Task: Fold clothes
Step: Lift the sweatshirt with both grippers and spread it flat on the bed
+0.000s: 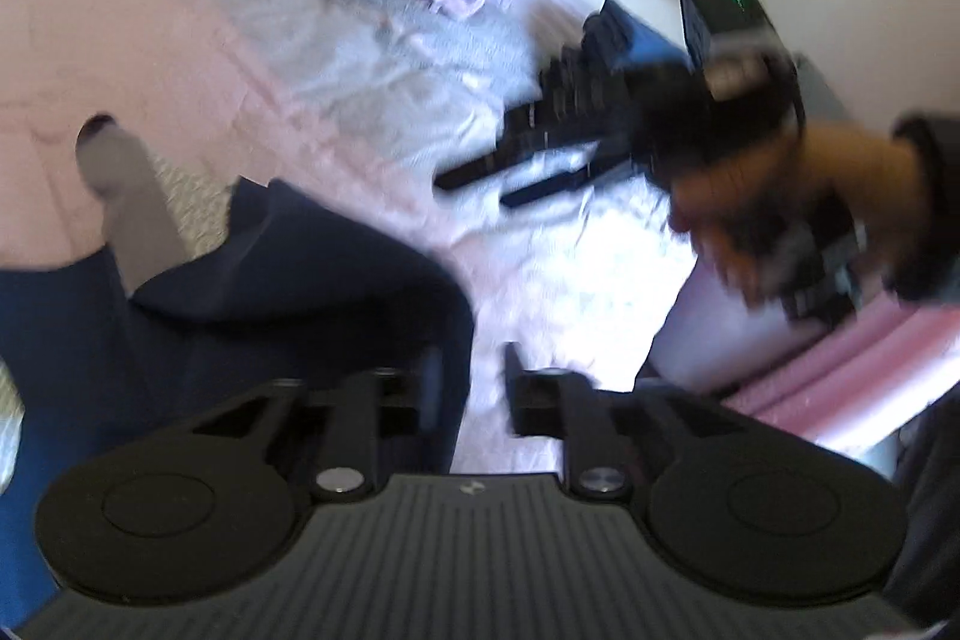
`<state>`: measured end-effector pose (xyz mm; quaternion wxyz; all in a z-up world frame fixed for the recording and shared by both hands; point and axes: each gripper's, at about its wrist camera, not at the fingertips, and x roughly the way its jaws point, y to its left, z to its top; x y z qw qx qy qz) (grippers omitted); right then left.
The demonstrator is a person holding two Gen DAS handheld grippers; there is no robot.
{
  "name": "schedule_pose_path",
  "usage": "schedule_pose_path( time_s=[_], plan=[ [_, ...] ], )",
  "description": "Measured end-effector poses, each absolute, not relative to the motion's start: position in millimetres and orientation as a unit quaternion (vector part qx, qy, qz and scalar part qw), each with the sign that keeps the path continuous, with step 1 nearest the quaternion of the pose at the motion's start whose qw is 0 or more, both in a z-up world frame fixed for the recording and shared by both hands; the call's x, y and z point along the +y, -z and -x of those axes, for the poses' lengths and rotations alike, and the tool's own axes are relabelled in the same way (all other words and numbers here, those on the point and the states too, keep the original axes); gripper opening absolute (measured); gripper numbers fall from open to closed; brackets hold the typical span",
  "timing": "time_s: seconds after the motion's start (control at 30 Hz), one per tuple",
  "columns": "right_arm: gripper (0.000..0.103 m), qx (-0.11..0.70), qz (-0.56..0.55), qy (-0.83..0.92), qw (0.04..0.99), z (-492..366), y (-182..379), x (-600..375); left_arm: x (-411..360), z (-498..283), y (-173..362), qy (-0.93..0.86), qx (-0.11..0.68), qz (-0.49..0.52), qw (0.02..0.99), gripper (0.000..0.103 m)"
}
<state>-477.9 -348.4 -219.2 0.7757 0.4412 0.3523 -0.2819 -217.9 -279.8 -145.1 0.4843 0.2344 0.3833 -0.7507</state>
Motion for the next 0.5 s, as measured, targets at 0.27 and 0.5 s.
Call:
schedule_pose_path(
  time_s=[0.27,0.5],
  plan=[
    [0.088,0.371,-0.432,0.221,0.791,405,251,-357,-236,98,177,0.61,0.427,-0.259,0.615,0.042],
    [0.088,0.477,-0.345,0.232,0.775,376,303,-337,-215,-6,232,0.477,0.497,-0.234,0.686,0.062]
  ],
)
